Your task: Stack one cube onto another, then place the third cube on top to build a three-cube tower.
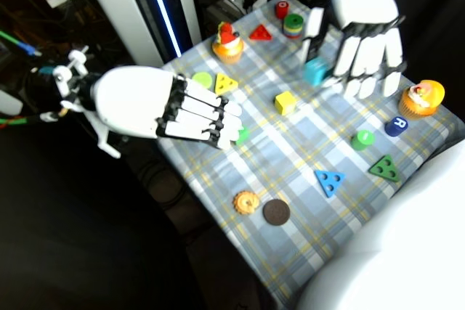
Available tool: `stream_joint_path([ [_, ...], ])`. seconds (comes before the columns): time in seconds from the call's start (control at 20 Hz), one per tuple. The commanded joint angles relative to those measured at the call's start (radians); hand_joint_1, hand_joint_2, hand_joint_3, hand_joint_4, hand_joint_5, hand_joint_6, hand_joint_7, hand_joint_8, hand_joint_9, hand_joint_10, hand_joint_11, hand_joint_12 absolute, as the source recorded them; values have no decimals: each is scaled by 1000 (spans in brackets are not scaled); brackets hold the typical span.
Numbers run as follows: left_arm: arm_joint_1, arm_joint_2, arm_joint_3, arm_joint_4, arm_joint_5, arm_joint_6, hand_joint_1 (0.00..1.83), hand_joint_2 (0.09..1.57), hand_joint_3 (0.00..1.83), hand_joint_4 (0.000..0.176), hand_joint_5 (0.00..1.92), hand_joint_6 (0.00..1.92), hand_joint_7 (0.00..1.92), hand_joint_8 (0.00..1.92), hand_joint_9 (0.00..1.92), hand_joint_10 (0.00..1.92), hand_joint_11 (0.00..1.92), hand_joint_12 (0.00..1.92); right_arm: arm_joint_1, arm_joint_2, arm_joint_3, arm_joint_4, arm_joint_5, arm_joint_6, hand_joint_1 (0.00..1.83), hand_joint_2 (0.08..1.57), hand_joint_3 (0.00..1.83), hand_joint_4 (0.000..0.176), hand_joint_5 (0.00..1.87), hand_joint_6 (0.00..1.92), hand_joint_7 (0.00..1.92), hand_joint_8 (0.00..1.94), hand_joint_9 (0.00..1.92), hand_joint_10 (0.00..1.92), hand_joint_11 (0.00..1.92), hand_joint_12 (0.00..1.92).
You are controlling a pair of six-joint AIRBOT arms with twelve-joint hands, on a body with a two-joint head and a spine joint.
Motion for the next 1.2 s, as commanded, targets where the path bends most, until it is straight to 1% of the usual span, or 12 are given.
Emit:
stream_joint_path([
  [0.0,-20,-2,10,27,-84,-4,1053,1064,0,176,1084,798,840,2,688,3,224,318,14,-4,5,21,120,7,456,1316,0,0,561,0,527,1,460,4,0,1016],
  [0.1,-21,-19,24,27,-70,-4,1057,1059,0,176,1095,781,834,0,674,1,217,308,20,-10,9,15,120,7,465,1314,0,0,565,2,529,2,464,5,0,1023],
  [0.15,-21,-25,29,26,-64,-4,1063,1059,0,161,1094,783,837,1,690,6,247,318,25,-13,12,8,120,10,467,1313,0,0,562,0,526,0,464,4,0,1024],
  [0.35,-21,-49,47,24,-50,-5,1050,1074,2,166,1055,847,822,0,686,1,236,302,29,-21,23,-1,119,24,489,1314,0,0,563,1,529,2,470,5,0,1032],
  [0.4,-21,-54,52,24,-44,-5,1059,1074,0,143,1061,840,823,3,684,3,224,298,30,-22,24,-2,119,24,497,1316,0,0,560,0,530,2,471,5,0,1035],
  [0.45,-20,-58,55,22,-40,-5,1059,1074,0,143,1061,840,823,3,684,3,224,298,31,-22,24,-3,119,24,497,1316,0,0,560,0,530,2,471,5,0,1035],
  [0.5,-17,-61,56,19,-39,-5,1073,1070,0,113,1074,820,829,4,701,7,244,316,31,-22,24,-4,119,24,494,1315,0,0,555,0,523,1,466,2,0,1017],
  [0.55,-15,-62,57,18,-39,-5,1048,1082,0,159,1043,868,825,1,714,3,216,429,31,-22,24,-5,118,25,479,1316,1,0,555,0,523,1,468,2,0,1018],
  [0.65,-10,-62,56,18,-32,-5,1047,1075,0,173,1058,842,832,0,687,0,116,626,31,-22,25,-5,118,25,492,1316,0,0,554,0,522,0,466,1,0,1023],
  [0.75,-6,-63,56,17,-29,-5,1041,1081,0,176,1045,863,818,2,670,2,70,788,31,-24,26,-5,116,25,488,1317,1,0,554,0,526,2,472,3,8,1031],
  [1.1,3,-65,53,13,-21,-6,1052,1075,0,161,1058,842,802,0,682,6,58,831,32,-24,26,-5,115,25,470,1307,0,0,571,4,543,5,494,8,24,1054],
  [1.15,4,-66,54,11,-20,-6,1043,1080,1,174,1044,863,784,0,663,0,35,827,32,-24,26,-5,115,26,444,1309,0,0,573,2,541,2,491,4,27,1051],
])
